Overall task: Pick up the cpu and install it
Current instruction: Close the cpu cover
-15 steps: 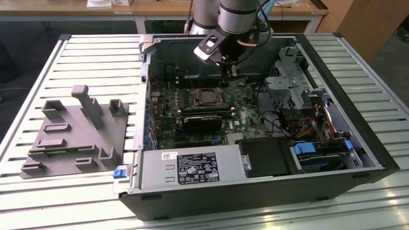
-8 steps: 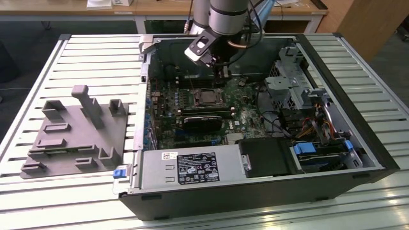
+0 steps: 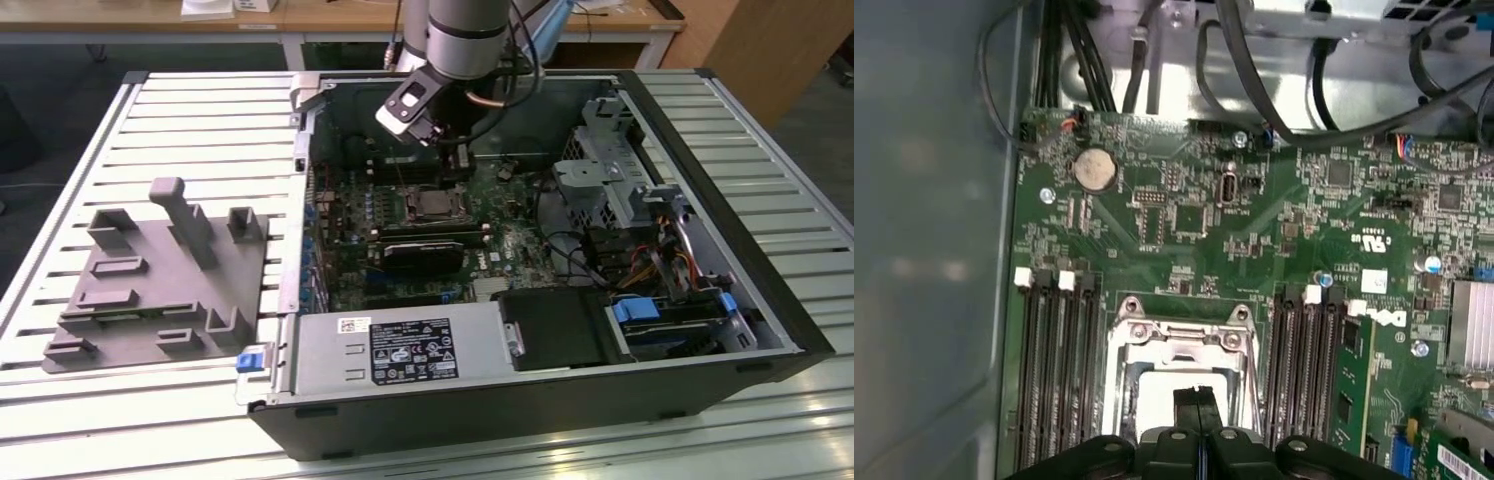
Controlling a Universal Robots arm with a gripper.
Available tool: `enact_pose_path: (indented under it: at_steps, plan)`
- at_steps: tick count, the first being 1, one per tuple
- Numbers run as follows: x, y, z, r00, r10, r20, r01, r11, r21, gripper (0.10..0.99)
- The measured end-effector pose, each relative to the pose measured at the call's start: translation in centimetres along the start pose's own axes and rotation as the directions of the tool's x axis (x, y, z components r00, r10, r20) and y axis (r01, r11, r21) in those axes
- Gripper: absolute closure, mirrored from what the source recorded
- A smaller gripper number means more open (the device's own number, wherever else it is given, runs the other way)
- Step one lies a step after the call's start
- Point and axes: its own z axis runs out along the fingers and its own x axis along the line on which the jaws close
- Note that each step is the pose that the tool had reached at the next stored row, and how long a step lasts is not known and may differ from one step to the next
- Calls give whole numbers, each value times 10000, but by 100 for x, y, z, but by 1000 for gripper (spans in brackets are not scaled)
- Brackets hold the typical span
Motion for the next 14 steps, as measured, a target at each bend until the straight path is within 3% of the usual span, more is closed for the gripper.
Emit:
enact_pose_path:
  at_steps: [10,14]
  plan:
    - [6,-167,81,10000,1,0,-1,10000,1,980]
    - [8,-203,96,10000,1,1,-1,10000,0,980]
